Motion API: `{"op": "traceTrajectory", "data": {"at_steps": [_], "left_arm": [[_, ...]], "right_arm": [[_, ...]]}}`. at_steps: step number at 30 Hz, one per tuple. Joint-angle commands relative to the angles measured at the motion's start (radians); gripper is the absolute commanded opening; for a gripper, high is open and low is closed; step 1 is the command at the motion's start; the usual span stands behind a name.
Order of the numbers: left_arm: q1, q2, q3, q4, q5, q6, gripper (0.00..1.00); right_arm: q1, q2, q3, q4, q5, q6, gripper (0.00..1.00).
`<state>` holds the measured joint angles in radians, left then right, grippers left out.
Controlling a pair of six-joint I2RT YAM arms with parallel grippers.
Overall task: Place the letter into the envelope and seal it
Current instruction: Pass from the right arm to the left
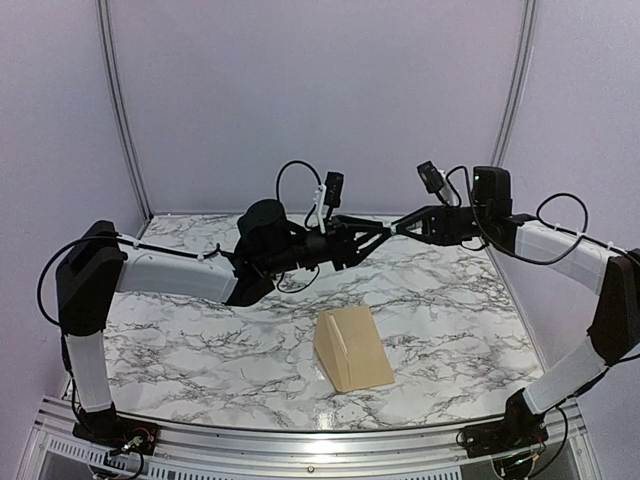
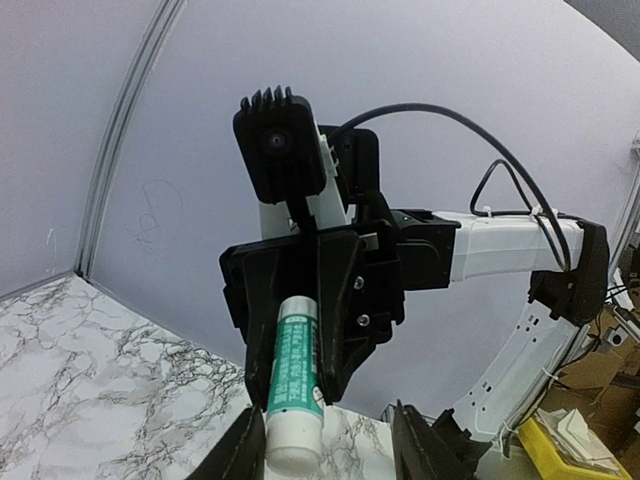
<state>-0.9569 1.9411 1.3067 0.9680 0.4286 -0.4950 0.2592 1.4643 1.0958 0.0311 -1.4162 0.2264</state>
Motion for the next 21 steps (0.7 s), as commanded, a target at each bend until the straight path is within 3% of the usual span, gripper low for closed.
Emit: {"op": "traceTrajectory", "data": {"at_steps": [1, 6, 16, 20, 21], "left_arm": [[-0.005, 0.033, 0.053, 0.023, 0.054, -0.032, 0.42], [-0.005, 0.049, 0.068, 0.021, 0.059, -0.043, 0.35], [-0.004, 0.063, 0.089, 0.014, 0.065, -0.05, 0.12], [0.002, 0.059, 0.087, 0.0, 0.063, -0.056, 0.1], [0.006, 0.055, 0.082, -0.003, 0.064, -0.06, 0.09]], "right_arm": [[-0.006, 0.003, 0.006, 0.033, -0.017, 0.01, 0.15], [-0.006, 0.009, 0.006, 0.034, -0.019, 0.01, 0.16], [-0.007, 0.007, 0.001, 0.026, -0.012, -0.001, 0.17], [-0.008, 0.006, 0.014, 0.014, -0.01, -0.017, 0.26], [-0.017, 0.008, 0.036, -0.066, -0.008, -0.059, 0.3]]}}
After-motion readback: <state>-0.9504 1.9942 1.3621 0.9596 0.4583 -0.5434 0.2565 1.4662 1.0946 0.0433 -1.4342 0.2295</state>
